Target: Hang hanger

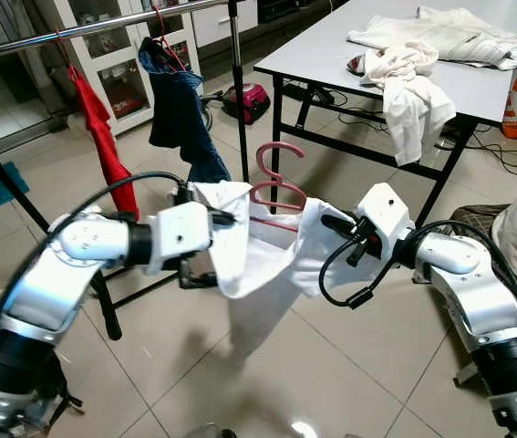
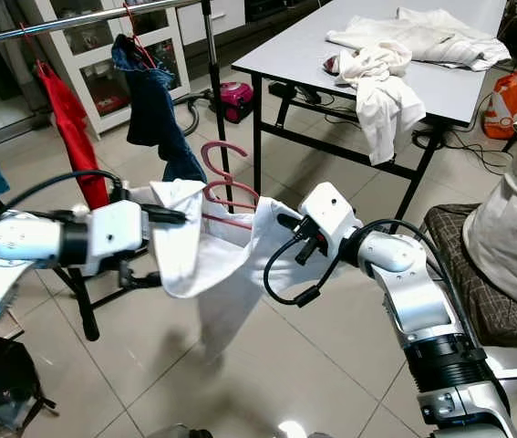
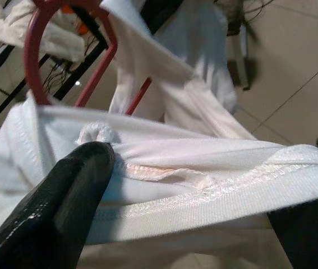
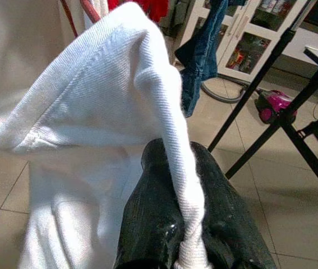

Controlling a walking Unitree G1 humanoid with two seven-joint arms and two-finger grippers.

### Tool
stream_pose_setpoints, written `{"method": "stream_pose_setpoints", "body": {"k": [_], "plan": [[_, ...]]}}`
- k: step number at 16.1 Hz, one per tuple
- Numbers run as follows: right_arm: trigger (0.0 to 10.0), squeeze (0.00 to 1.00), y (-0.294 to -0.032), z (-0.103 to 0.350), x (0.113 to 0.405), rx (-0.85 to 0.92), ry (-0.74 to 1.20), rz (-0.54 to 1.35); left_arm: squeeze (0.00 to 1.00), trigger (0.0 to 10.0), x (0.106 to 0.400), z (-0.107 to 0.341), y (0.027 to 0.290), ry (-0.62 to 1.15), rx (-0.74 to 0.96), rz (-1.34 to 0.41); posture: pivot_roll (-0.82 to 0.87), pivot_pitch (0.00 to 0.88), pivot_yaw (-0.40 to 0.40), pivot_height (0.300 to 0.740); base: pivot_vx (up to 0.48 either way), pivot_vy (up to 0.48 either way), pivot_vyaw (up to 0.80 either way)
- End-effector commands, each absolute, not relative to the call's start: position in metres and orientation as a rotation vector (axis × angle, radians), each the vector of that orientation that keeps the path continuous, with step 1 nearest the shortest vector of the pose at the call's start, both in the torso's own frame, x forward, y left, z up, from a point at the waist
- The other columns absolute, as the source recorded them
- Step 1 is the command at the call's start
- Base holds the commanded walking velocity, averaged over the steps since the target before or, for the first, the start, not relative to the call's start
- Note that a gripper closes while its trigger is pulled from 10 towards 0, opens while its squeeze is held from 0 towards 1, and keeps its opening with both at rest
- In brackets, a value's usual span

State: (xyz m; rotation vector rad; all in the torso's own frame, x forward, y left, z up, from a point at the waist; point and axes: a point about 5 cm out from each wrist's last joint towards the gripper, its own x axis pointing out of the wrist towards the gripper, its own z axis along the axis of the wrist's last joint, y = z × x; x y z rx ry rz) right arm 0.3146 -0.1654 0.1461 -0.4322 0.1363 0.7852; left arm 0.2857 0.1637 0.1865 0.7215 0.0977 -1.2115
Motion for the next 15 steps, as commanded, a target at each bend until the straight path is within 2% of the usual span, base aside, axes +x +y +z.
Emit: {"method": "stream_pose_setpoints", "body": {"k": [1, 6, 7, 10, 11, 15], "plan": [[0.0, 0.00, -0.167, 0.152, 0.316, -0.416, 0.099, 0.755, 1.00, 10.0, 0.288, 0.185, 0.172, 0.120, 0.722, -1.189, -0.10, 0.000, 0.091, 0.740, 0.000, 0.000, 0.00], [0.0, 0.00, -0.170, 0.151, 0.316, -0.388, 0.100, 0.730, 1.00, 10.0, 0.303, 0.161, 0.201, 0.148, 0.605, -0.965, -0.11, 0.000, 0.097, 0.740, 0.000, 0.000, 0.00], [0.0, 0.00, -0.171, 0.150, 0.314, -0.378, 0.102, 0.725, 1.00, 10.0, 0.305, 0.168, 0.205, 0.083, 0.486, -0.905, -0.11, 0.000, 0.093, 0.740, 0.000, 0.000, 0.00], [0.0, 0.00, -0.173, 0.148, 0.314, -0.367, 0.104, 0.713, 1.00, 10.0, 0.306, 0.175, 0.211, 0.028, 0.408, -0.858, -0.11, 0.000, 0.091, 0.740, 0.000, 0.000, 0.00], [0.0, 0.00, -0.173, 0.146, 0.314, -0.362, 0.105, 0.707, 0.00, 10.0, 0.306, 0.180, 0.212, 0.009, 0.345, -0.852, -0.10, 0.000, 0.089, 0.740, 0.000, 0.000, 0.00], [0.0, 0.00, -0.172, 0.145, 0.315, -0.354, 0.100, 0.696, 0.00, 10.0, 0.306, 0.197, 0.210, -0.059, 0.226, -0.849, -0.10, 0.000, 0.088, 0.740, 0.000, 0.000, 0.00]]}}
